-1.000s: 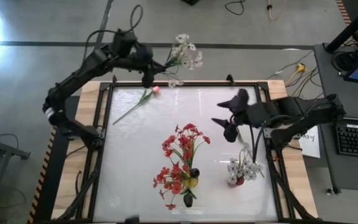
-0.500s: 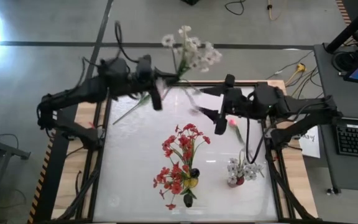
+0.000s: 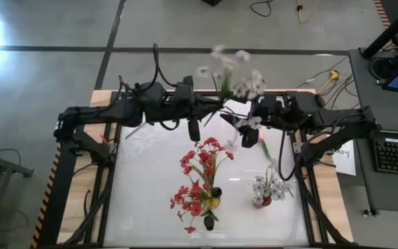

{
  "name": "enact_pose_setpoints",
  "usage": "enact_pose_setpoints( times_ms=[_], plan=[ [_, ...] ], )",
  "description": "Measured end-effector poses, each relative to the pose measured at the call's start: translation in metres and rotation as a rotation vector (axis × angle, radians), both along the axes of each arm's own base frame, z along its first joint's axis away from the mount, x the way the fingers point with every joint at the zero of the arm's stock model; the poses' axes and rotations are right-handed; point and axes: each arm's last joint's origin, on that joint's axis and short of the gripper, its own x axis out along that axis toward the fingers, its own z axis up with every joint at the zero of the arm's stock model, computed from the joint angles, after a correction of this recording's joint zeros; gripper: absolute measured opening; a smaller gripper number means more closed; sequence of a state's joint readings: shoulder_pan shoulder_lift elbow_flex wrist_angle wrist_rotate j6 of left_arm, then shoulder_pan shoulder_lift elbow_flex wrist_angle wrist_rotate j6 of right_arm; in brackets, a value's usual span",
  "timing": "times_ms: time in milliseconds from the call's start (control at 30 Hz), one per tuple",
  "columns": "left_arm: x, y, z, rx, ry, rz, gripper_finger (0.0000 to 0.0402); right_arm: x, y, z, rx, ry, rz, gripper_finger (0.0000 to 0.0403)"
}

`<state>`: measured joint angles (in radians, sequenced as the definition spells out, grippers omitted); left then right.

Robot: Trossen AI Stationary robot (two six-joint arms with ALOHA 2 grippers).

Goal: Sort flowers into vase by color
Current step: Put the white flowers into the red vase

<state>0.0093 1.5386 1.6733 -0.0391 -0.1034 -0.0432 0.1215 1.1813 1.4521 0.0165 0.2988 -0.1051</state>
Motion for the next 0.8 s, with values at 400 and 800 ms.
enact_pose_setpoints(
  times_ms=[400,800],
  plan=[
    [0.000,-0.006,0.005,0.021,-0.053,-0.198,0.0000,-0.003,0.000,0.003,0.052,-0.029,0.053,0.0234],
    [0.007,-0.008,-0.002,0.001,-0.028,-0.229,0.0000,0.005,0.002,-0.002,0.099,-0.019,0.083,0.0190]
  ],
)
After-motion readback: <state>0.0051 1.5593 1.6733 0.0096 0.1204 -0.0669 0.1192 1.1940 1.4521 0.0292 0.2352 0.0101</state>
